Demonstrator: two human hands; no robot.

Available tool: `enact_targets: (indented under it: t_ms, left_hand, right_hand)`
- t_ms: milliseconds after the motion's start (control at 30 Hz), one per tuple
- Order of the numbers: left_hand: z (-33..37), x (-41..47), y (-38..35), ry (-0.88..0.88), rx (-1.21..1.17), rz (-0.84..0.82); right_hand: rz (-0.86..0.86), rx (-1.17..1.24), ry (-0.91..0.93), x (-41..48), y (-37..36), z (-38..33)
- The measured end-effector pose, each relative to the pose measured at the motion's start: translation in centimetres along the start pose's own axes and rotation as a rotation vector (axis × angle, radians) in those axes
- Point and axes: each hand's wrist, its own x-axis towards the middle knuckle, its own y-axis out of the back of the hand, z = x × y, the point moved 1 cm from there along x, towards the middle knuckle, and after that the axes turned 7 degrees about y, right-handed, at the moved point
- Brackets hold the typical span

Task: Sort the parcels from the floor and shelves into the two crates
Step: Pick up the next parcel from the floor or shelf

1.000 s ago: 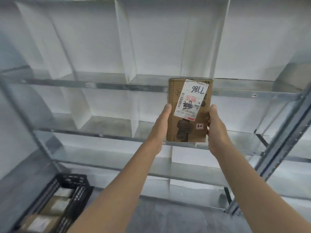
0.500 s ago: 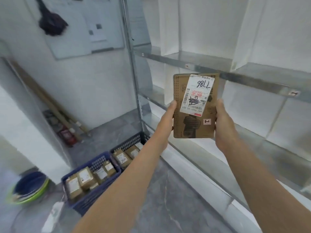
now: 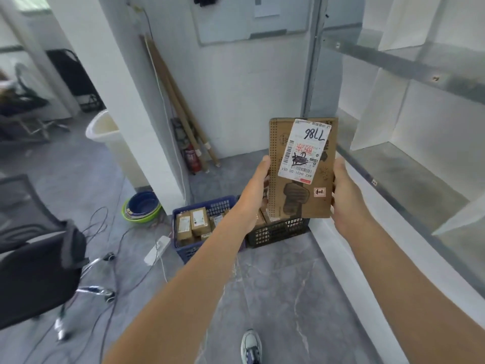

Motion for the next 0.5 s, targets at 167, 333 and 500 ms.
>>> enact_targets:
  t_ms: [167,333,500]
  left_hand:
    - [-0.9,5.7,3.2,0.032,-0.026,0.056]
    - [-0.6,12.8,6.1,0.087,-0.047,0.060]
    - [-0.3,19.6,8.5,0.167,-0.074,0.056]
  right_hand:
    - [-0.075,-0.034,-0.056,5.8,-3.8,2.5]
    - [-0.081,-0.068,-0.100,12.5,-7.4,4.0]
    - [-0.062,-0.123,-0.153,18.6,-10.2,5.3]
